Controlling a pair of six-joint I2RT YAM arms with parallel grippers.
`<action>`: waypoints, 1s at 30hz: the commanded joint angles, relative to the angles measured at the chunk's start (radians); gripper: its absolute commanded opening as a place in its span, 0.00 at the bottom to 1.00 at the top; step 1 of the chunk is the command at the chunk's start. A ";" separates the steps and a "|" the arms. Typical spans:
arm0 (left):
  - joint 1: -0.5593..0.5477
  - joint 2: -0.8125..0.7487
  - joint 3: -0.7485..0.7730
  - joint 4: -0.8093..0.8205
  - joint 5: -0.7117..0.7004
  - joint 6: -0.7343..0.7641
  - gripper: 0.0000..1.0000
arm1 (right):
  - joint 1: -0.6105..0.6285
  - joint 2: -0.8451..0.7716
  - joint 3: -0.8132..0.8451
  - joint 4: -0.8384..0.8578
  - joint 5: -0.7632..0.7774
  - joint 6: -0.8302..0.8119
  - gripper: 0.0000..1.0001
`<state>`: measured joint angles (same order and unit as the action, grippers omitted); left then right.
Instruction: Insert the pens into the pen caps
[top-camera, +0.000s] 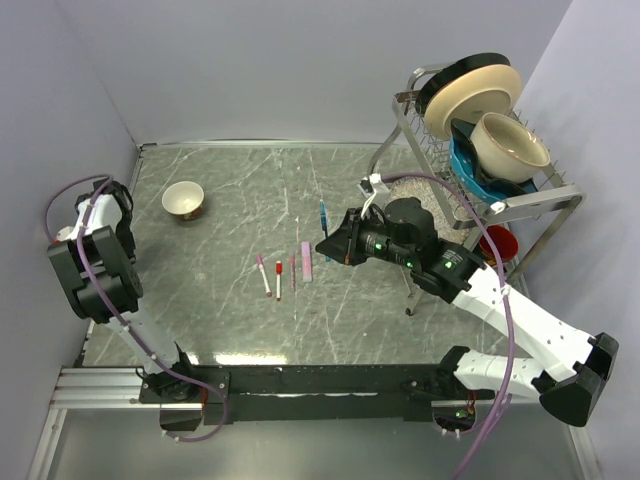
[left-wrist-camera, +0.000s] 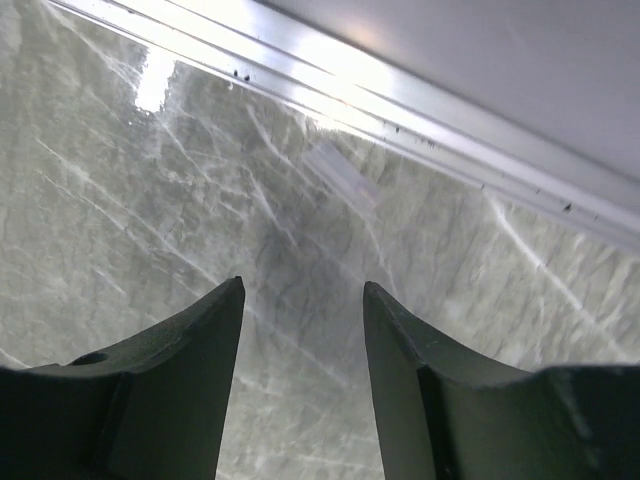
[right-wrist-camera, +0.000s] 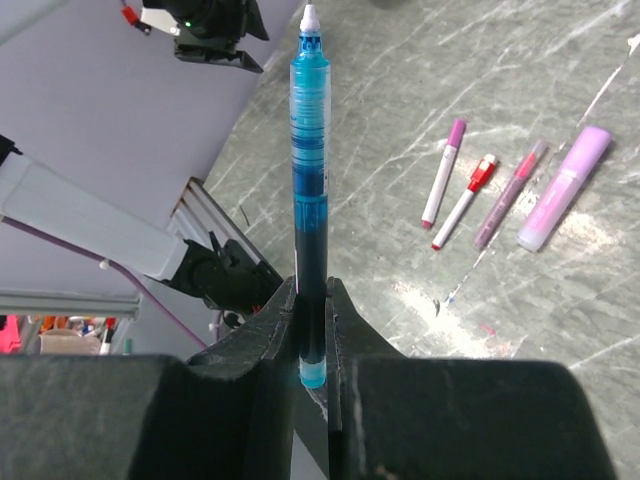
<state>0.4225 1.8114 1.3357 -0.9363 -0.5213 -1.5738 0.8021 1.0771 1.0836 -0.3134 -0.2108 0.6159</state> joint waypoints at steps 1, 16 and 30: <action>0.012 0.011 0.023 -0.007 -0.091 -0.071 0.56 | 0.000 -0.016 0.062 -0.004 0.008 -0.022 0.00; 0.030 0.135 0.077 -0.012 -0.126 -0.103 0.61 | 0.000 -0.002 0.076 -0.016 0.004 -0.024 0.00; -0.099 0.141 0.128 -0.071 -0.294 -0.060 0.54 | 0.000 0.014 0.061 0.007 -0.016 -0.002 0.00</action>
<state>0.3885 1.9610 1.4036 -0.9676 -0.6895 -1.6783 0.8024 1.0954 1.1126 -0.3382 -0.2222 0.6109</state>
